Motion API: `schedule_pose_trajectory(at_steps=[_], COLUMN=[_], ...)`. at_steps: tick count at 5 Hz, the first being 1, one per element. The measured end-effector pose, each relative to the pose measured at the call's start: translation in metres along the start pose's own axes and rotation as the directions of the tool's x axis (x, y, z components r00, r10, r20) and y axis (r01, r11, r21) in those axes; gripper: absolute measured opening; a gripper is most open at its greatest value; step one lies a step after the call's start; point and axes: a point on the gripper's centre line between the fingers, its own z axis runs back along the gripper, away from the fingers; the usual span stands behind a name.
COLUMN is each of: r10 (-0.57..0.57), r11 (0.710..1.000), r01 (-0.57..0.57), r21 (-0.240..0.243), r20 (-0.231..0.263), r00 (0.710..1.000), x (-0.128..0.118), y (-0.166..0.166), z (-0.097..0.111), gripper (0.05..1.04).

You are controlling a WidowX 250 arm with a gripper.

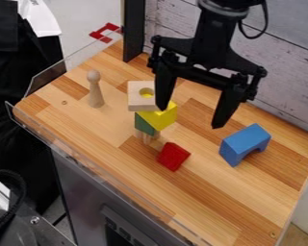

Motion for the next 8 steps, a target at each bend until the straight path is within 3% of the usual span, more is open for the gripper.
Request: schedule_pose_trajectory(at_steps=[1,2,4,6,8], r10=[-0.001,0.011,0.060,0.238,0.371], r11=[1.000,0.999,0.998,0.971,0.926], r01=[0.001,-0.011,-0.060,-0.236,-0.370], r21=[0.015,0.032,0.000,-0.038,-0.077], r20=[-0.023,-0.010,0.022,0.035,0.002], r00=[1.000,1.000,0.998,0.971,0.929], x=[-0.002,0.003,0.015,0.033,0.039], y=[0.001,0.005,0.010,0.033,0.051], z=[-0.007,-0.002,0.004,0.006,0.000], gripper=[0.999,0.999,0.999,0.999,0.999])
